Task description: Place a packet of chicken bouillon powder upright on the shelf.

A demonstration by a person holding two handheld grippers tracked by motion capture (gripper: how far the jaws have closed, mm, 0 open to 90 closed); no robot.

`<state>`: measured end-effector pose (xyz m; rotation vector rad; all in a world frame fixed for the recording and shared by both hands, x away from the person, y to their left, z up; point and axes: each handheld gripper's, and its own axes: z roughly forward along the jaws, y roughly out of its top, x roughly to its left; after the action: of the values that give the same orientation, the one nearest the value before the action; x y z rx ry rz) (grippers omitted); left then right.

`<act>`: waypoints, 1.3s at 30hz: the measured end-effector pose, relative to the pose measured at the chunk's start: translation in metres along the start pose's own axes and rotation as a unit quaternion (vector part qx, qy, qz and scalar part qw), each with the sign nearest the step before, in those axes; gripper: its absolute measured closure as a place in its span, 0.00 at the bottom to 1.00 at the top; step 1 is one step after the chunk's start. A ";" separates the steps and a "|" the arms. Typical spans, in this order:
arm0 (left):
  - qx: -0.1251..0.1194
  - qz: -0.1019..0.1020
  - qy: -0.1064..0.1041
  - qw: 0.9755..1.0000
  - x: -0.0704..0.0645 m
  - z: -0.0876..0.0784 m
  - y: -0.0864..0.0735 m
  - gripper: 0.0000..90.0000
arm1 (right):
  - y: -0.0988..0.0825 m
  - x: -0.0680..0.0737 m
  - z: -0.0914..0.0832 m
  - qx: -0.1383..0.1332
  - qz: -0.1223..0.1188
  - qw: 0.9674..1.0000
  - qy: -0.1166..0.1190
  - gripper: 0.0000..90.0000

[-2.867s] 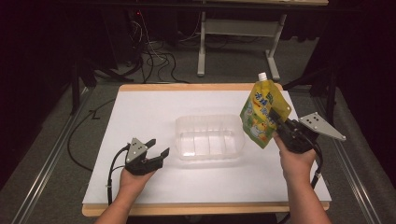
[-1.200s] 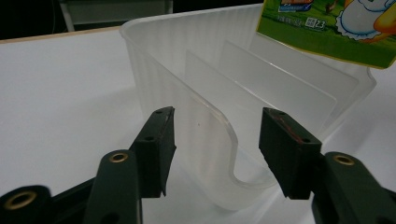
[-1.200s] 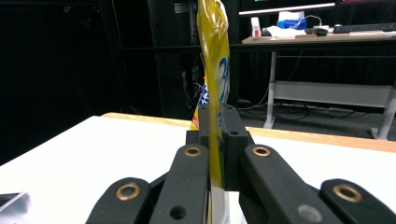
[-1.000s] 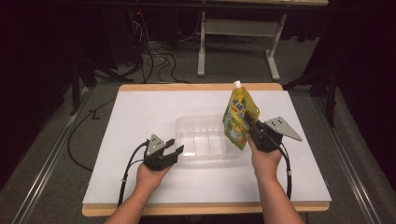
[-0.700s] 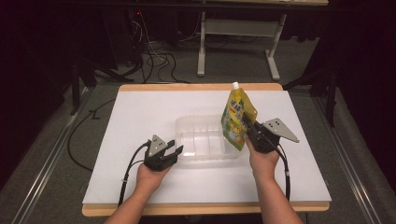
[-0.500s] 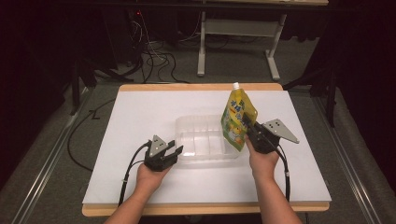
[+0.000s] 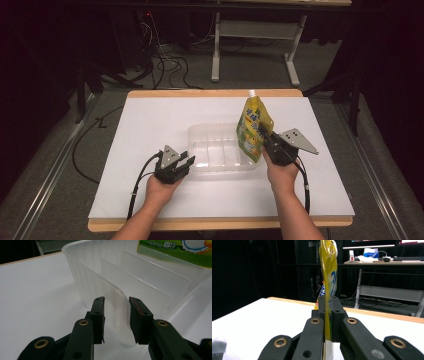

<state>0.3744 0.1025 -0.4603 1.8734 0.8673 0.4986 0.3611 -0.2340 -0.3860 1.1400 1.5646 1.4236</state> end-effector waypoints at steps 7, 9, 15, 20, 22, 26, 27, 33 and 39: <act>-0.001 0.000 -0.001 1.000 0.000 0.000 0.000 0.74 | -0.002 -0.001 -0.001 0.006 -0.004 1.000 -0.002 1.00; 0.000 0.001 -0.003 1.000 0.000 0.000 0.000 0.74 | -0.005 0.000 0.000 0.013 -0.009 1.000 -0.004 1.00; -0.003 0.007 -0.005 1.000 -0.001 -0.003 0.000 0.68 | -0.007 -0.003 -0.002 0.019 -0.013 1.000 -0.008 1.00; -0.012 0.004 -0.006 1.000 -0.001 -0.007 0.001 0.68 | -0.006 -0.004 -0.003 0.021 -0.013 1.000 -0.008 1.00; -0.010 0.006 -0.007 1.000 -0.001 -0.007 0.000 0.68 | -0.006 -0.004 -0.003 0.020 -0.014 1.000 -0.007 1.00; -0.009 0.008 -0.010 1.000 -0.003 -0.006 0.000 0.73 | -0.006 -0.004 -0.002 0.024 -0.019 1.000 -0.006 1.00; -0.007 0.011 -0.012 1.000 -0.004 -0.006 0.000 0.73 | -0.006 -0.004 -0.002 0.024 -0.019 1.000 -0.006 1.00; 0.000 0.023 -0.009 1.000 -0.008 -0.003 0.000 0.76 | 0.005 0.000 -0.004 0.021 -0.043 0.999 -0.013 1.00; 0.001 0.023 -0.007 1.000 -0.009 -0.004 0.000 0.77 | 0.007 0.004 -0.001 0.030 -0.056 0.998 -0.008 1.00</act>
<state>0.3661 0.0981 -0.4584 1.9012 0.8164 0.5124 0.3601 -0.2310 -0.3783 1.0777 1.6444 1.2980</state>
